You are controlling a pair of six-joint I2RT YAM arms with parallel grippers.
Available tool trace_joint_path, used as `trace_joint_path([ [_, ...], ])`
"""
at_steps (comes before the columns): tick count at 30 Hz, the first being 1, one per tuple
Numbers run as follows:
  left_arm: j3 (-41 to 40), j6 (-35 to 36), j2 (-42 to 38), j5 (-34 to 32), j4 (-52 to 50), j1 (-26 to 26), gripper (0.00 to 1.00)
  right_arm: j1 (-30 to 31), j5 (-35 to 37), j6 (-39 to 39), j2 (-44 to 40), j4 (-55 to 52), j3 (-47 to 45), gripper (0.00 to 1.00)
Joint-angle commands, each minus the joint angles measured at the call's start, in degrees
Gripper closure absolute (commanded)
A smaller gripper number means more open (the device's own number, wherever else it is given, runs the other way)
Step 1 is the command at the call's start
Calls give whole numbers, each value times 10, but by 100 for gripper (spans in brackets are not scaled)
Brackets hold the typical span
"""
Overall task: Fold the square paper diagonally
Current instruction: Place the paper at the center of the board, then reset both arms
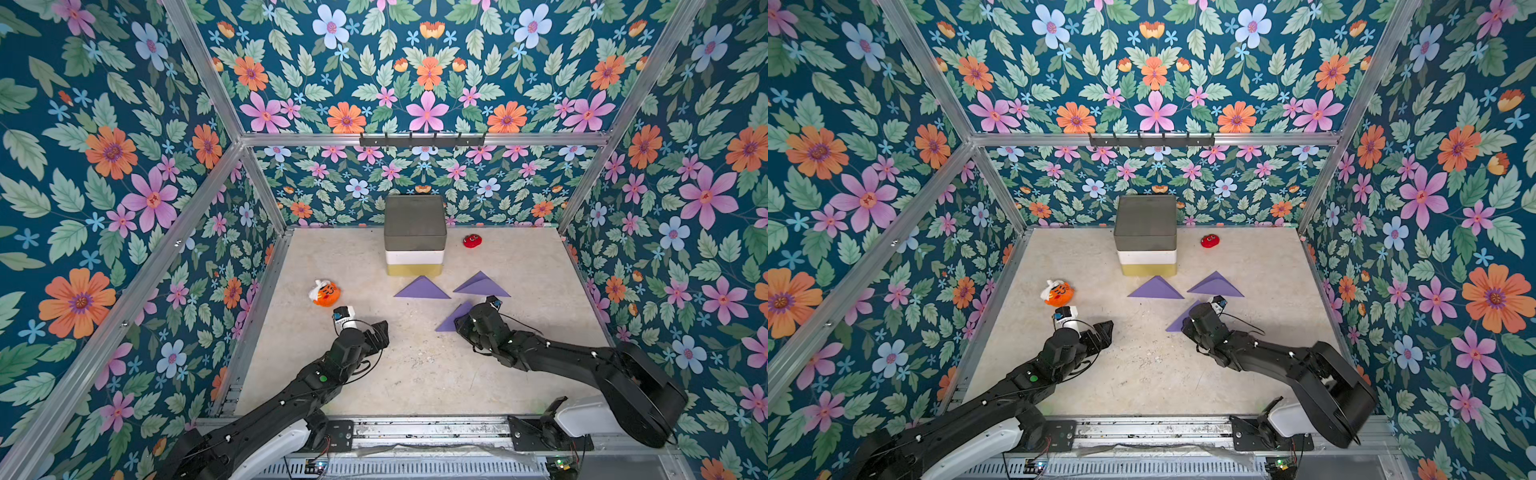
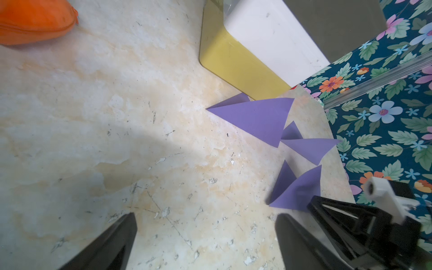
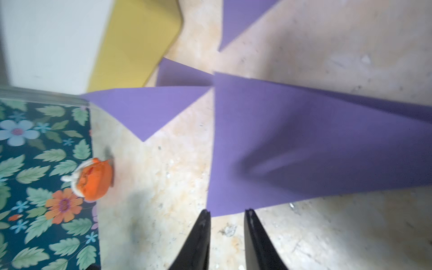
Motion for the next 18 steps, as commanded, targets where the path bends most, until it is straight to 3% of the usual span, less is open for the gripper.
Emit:
trace_joint_path([
  [1, 23, 55, -14, -28, -33, 8, 1, 0, 47, -80, -97, -50, 3, 56],
  [4, 45, 96, -21, -89, -55, 13, 1, 0, 117, -140, -209, -97, 5, 36],
  [6, 49, 130, -24, -145, -54, 16, 1, 0, 176, -197, -277, -107, 2, 29],
  [8, 45, 175, -26, -206, -38, 16, 1, 0, 249, -262, -334, -106, -5, 2],
  [11, 22, 247, -16, -309, 21, 30, 1, 0, 376, -349, -392, -81, -26, 1],
  [13, 17, 288, 3, -359, 52, 51, 1, -7, 429, -440, -415, 22, -76, 1],
  [15, 1, 342, 21, -369, 114, 76, 1, -41, 427, -498, -421, 119, -122, 1],
  [18, -6, 387, 53, -338, 190, 131, 1, -178, 328, -435, -403, 125, -142, 1],
])
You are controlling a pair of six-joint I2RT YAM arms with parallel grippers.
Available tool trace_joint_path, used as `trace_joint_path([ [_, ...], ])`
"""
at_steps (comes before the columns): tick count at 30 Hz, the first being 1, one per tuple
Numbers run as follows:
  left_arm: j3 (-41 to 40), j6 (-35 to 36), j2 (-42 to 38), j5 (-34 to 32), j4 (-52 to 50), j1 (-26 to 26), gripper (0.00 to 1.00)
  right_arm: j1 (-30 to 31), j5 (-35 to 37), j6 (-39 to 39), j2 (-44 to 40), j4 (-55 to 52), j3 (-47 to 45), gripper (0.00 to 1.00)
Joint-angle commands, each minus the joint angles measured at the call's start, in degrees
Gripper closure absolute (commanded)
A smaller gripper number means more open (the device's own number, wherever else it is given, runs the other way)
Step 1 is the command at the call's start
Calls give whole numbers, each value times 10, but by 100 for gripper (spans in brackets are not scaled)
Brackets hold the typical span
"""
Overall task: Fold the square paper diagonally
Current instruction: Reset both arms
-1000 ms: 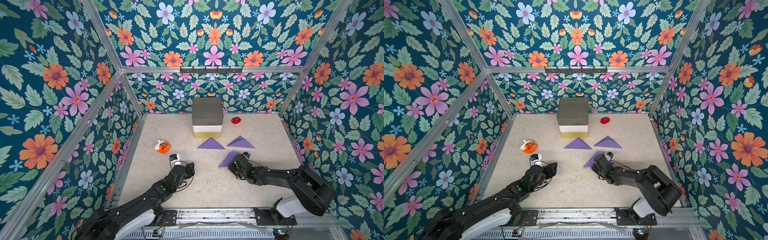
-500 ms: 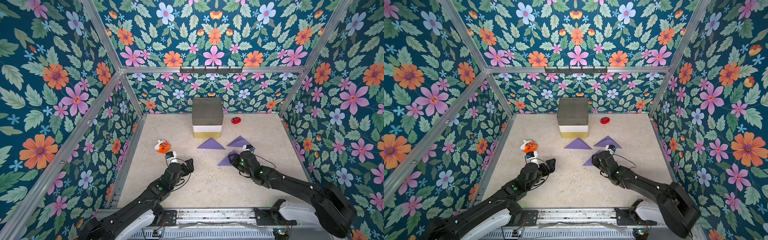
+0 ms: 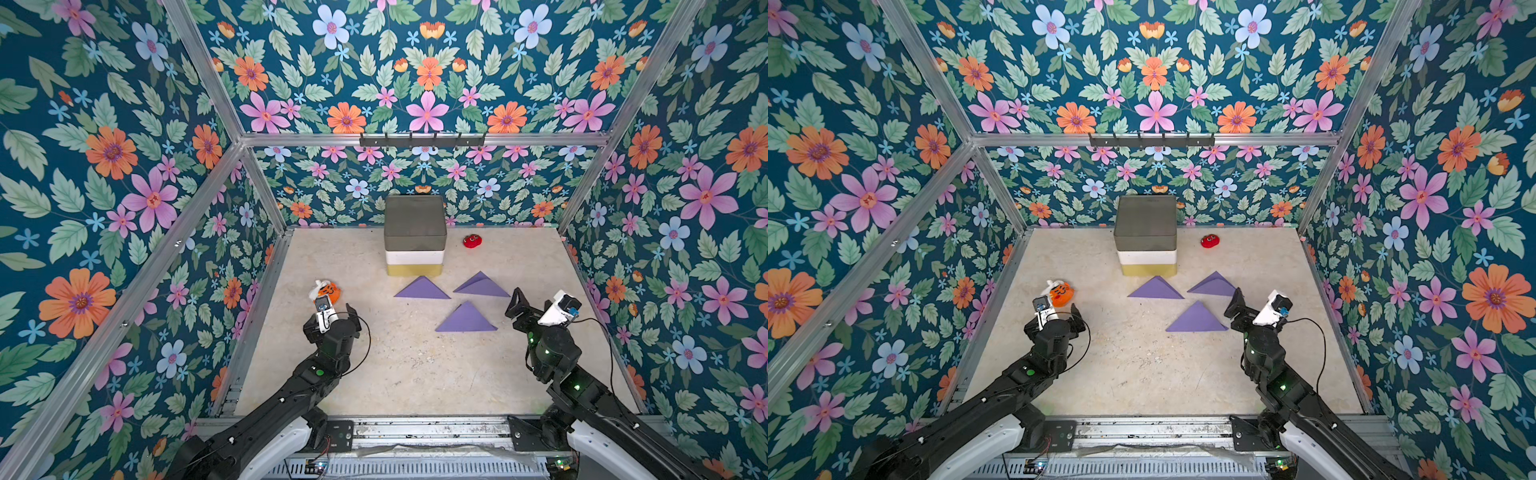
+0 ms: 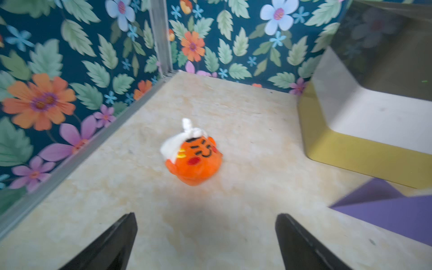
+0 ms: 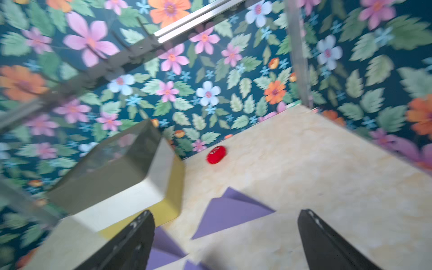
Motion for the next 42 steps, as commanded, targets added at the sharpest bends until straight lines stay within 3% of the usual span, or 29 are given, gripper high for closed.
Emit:
trace_joint_path([
  [1, -4, 118, 30, -7, 131, 45, 1, -130, -77, 0, 21, 85, -21, 1],
  [4, -14, 156, 81, -2, 198, 83, 1, -251, -155, 33, 75, 134, -50, 1],
  [6, -7, 153, 115, 51, 198, 129, 1, -282, -162, 2, 114, 170, -60, 1],
  [10, -4, 129, 188, 103, 232, 191, 1, -288, -152, -75, 190, 303, -105, 1],
  [15, -1, 157, 247, 121, 322, 205, 1, -291, -200, -74, 297, 436, -131, 1],
  [23, 6, 224, 350, 248, 497, 222, 1, -314, -282, -122, 414, 541, -99, 0],
  [25, 4, 238, 389, 244, 556, 223, 1, -341, -306, -100, 454, 581, -103, 0],
  [27, 5, 215, 376, 258, 519, 235, 1, -349, -339, -100, 473, 607, -106, 0],
  [30, -7, 196, 400, 325, 552, 268, 1, -349, -375, -116, 504, 640, -104, 0],
  [31, -9, 207, 432, 329, 613, 272, 1, -350, -375, -116, 498, 624, -102, 0],
  [33, 5, 195, 408, 336, 538, 273, 1, -350, -375, -117, 496, 615, -100, 1],
  [35, 4, 195, 424, 342, 572, 280, 1, -349, -371, -117, 502, 629, -102, 1],
  [42, 7, 189, 418, 343, 550, 284, 1, -349, -373, -119, 499, 623, -101, 1],
])
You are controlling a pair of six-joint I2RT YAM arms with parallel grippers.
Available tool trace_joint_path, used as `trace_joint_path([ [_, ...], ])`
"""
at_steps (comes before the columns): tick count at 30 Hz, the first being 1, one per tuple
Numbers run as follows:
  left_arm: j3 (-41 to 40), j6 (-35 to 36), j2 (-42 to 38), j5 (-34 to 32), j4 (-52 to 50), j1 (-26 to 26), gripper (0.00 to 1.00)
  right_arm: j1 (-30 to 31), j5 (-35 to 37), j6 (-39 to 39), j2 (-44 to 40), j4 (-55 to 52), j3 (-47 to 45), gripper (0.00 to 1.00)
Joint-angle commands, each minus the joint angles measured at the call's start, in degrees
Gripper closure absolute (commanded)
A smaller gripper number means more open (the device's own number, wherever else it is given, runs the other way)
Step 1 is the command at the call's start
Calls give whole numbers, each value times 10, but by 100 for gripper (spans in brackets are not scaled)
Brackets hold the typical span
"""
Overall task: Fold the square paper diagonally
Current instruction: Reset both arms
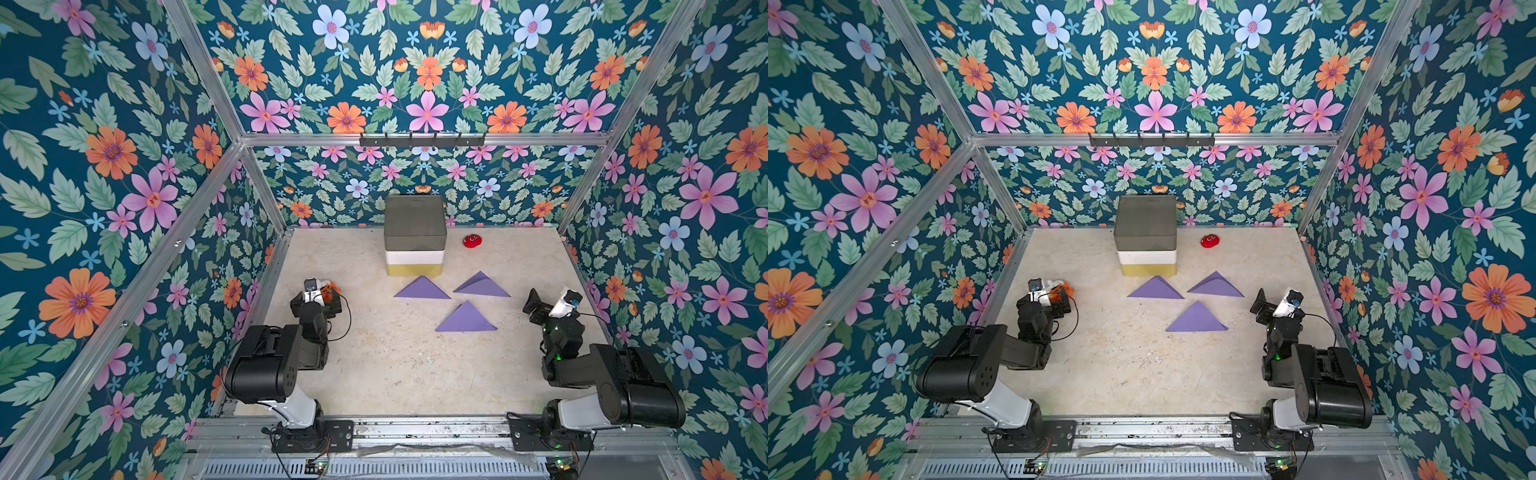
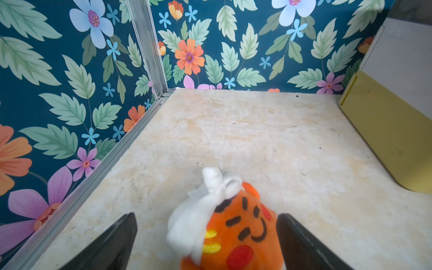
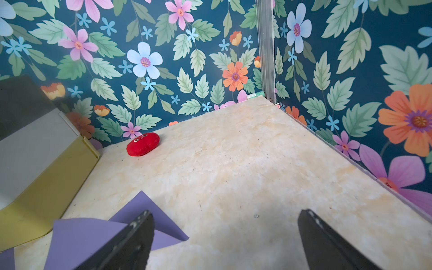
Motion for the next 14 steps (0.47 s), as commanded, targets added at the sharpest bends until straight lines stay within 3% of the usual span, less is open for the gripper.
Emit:
trace_joint_path([
  [1, 1, -4, -2, 10, 12, 1, 1, 0, -4, -8, 1, 25, 1, 1],
  [14, 1, -5, -2, 12, 13, 1, 1, 12, -43, -37, 3, 6, 14, 1],
])
